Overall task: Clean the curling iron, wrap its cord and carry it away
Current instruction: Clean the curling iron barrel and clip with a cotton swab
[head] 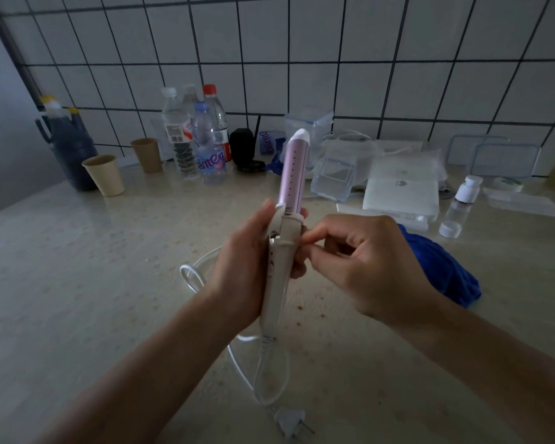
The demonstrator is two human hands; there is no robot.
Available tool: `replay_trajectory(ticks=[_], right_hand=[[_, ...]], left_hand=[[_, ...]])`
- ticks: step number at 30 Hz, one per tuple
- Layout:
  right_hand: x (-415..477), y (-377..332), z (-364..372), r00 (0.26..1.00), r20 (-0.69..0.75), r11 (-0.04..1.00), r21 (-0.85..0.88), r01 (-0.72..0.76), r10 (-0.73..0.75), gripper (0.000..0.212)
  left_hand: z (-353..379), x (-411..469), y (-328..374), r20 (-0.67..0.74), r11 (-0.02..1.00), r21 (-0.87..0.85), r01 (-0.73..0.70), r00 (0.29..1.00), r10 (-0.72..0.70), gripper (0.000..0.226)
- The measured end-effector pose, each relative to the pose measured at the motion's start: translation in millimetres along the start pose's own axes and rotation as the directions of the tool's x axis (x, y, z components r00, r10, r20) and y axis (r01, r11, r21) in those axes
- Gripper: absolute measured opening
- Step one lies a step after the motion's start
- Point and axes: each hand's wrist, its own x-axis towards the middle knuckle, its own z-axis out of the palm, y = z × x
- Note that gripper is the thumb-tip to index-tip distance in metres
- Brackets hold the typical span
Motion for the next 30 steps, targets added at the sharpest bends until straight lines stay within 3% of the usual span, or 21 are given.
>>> replay_trajectory(ticks=[5, 12, 19, 25, 30], right_hand=[[-11.1, 0.2, 15.8, 0.994, 0.11, 0.999, -0.027, -0.022, 0.025, 0.011], [-0.7, 0.3, -0.7, 0.996, 0.057, 0.996, 0.046, -0.077, 0.075, 0.007], [-11.8, -3.1, 17.8, 0.977, 0.207, 0.999, -0.024, -0.045, 0.049, 0.01], [-4.4, 0.0, 8.0, 0.995, 0.072, 0.998, 0.018, -0.067, 0.066, 0.019], [-19.5, -11.6, 24.4, 0.957, 0.289, 1.0, -0.02, -0.004, 0.01, 0.01]], left_hand=[[-1.6, -0.6, 1.9, -0.059, 1.0, -0.012, 0.005, 0.998, -0.006, 0.053], [2.4, -4.3, 0.8, -0.053, 1.0, -0.005, 0.016, 0.998, -0.016, 0.053], [-6.5, -1.0, 1.3, -0.071, 0.996, -0.045, 0.081, 0.994, -0.084, 0.064], [-7.1, -1.1, -2.1, -0.027, 0.997, -0.058, 0.044, 0.999, -0.045, 0.062], [-9.9, 0.9, 3.5, -0.054, 0.987, -0.134, 0.083, 0.994, -0.091, 0.064]])
